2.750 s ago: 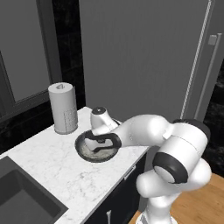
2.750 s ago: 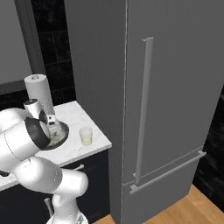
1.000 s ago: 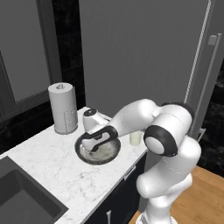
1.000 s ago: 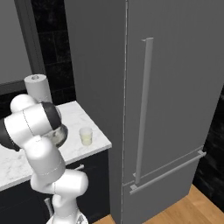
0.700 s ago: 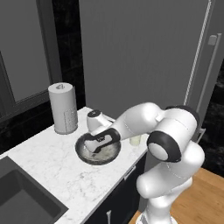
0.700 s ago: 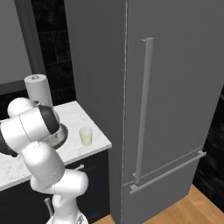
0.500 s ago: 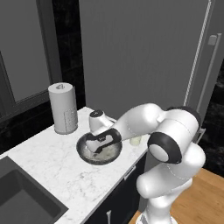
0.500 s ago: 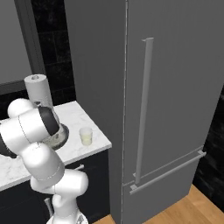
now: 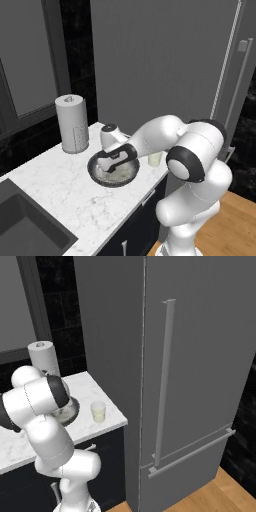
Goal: Grab a lemon wedge from the fridge and one ice cube from the ice bowl, and put them in the glass of lemonade.
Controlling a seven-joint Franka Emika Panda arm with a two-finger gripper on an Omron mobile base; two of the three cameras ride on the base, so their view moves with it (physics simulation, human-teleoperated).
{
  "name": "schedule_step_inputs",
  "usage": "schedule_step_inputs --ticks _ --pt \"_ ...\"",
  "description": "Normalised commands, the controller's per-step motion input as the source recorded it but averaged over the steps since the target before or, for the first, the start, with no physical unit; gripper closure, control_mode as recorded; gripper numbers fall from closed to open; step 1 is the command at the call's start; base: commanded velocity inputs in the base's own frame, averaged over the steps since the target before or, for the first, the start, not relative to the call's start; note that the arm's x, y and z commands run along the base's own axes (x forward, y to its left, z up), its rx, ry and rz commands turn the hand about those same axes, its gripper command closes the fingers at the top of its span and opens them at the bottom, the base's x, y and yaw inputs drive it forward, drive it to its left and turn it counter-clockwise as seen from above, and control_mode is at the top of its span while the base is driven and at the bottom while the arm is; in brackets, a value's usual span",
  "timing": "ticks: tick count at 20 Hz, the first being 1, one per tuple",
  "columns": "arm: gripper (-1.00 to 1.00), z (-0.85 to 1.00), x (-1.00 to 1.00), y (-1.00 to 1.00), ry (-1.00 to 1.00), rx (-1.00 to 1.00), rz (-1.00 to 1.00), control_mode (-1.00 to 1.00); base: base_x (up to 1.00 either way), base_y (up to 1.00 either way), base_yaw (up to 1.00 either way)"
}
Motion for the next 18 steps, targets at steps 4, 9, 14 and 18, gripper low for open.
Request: schedule_step_inputs --ticks 4,9,14,18 --pt "1.0 0.11 -0.17 0.0 -0.02 0.0 0.0 -1.0 0.0 0.0 0.0" --pt "1.0 0.74 -0.39 -0.03 -0.17 0.0 0.0 -1.0 0.0 0.0 0.0" --pt "1.0 0.76 -0.44 -0.37 -0.15 -0.08 0.0 -1.0 0.0 0.0 0.0" --pt "1.0 0.68 -0.48 -0.8 -0.13 -0.16 0.0 -1.0 0.0 0.0 0.0"
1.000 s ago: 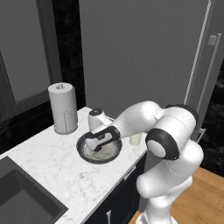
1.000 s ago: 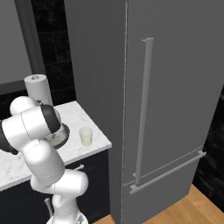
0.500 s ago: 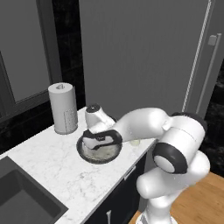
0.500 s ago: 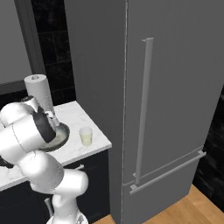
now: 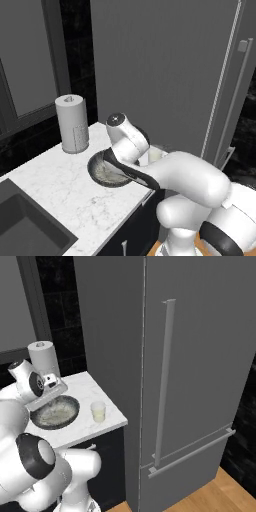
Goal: Grab a lemon wedge from the fridge and one ice cube from the ice bowl, and put them in the glass of lemonade.
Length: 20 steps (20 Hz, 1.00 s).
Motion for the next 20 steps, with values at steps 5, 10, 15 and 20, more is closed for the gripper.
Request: schedule_step_inputs --ticks 5,10,15,20 --pt "1.0 0.65 -0.34 -0.93 -0.1 -0.2 0.0 -1.0 0.0 0.0 0.0" --pt "1.0 0.44 -0.13 -0.94 -0.04 -0.16 0.0 -1.0 0.0 0.0 0.0" --pt "1.0 0.0 0.18 -0.54 0.04 -0.07 0.0 -1.0 0.0 0.0 0.0" --pt "1.0 -0.1 0.49 -0.05 0.01 -0.02 0.0 -1.0 0.0 0.0 0.0"
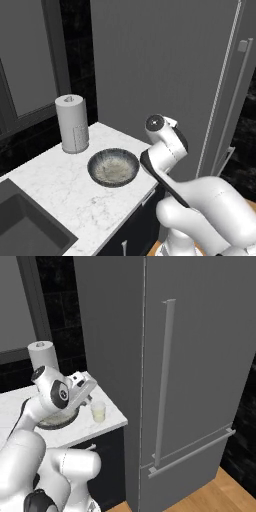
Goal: Grab a lemon wedge from the fridge and one ice cube from the ice bowl, and put them in the glass of lemonade.
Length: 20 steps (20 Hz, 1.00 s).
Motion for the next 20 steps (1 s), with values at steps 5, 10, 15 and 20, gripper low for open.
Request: schedule_step_inputs --ticks 5,10,15,20 --pt "1.0 -0.26 0.5 0.0 0.01 -0.04 0.0 -1.0 0.0 0.0 0.0" --pt "1.0 -0.28 0.24 0.0 0.0 -0.06 0.0 -1.0 0.0 0.0 0.0" --pt "1.0 -0.26 0.03 0.01 0.0 -0.06 0.0 -1.0 0.0 0.0 0.0" --pt "1.0 -0.26 0.1 0.0 0.0 -0.05 0.0 -1.0 0.0 0.0 0.0"
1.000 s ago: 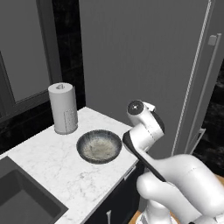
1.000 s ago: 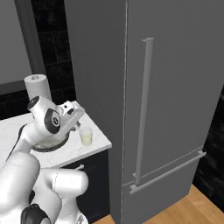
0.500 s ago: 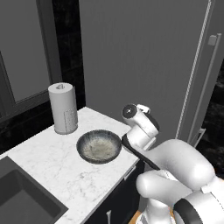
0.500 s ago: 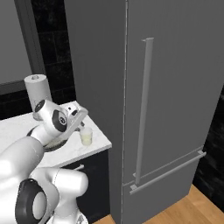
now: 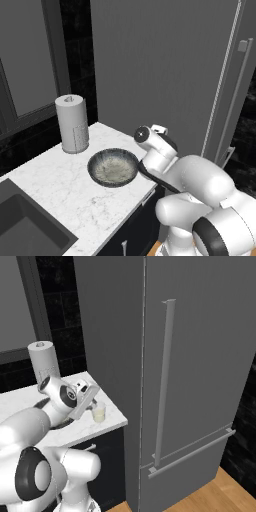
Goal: Grab a lemon wedge from the fridge and one ice cube from the ice bowl, and put them in the glass of lemonade.
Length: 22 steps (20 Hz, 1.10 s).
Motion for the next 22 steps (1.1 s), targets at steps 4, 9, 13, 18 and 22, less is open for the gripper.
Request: schedule_step_inputs --ticks 4,9,13,18,22 --pt "1.0 -0.15 0.12 0.0 0.0 -0.03 0.0 -1.0 0.0 0.0 0.0" --pt "1.0 -0.01 0.13 0.0 0.0 -0.01 0.0 -1.0 0.0 0.0 0.0" --pt "1.0 0.0 0.2 0.0 0.0 0.0 0.0 -1.0 0.0 0.0 0.0" --pt "1.0 -0.06 0.3 0.0 0.0 -0.02 0.0 -1.0 0.0 0.0 0.0" --pt "1.0 -0.23 0.21 0.0 0.0 -0.05 0.0 -1.0 0.0 0.0 0.0"
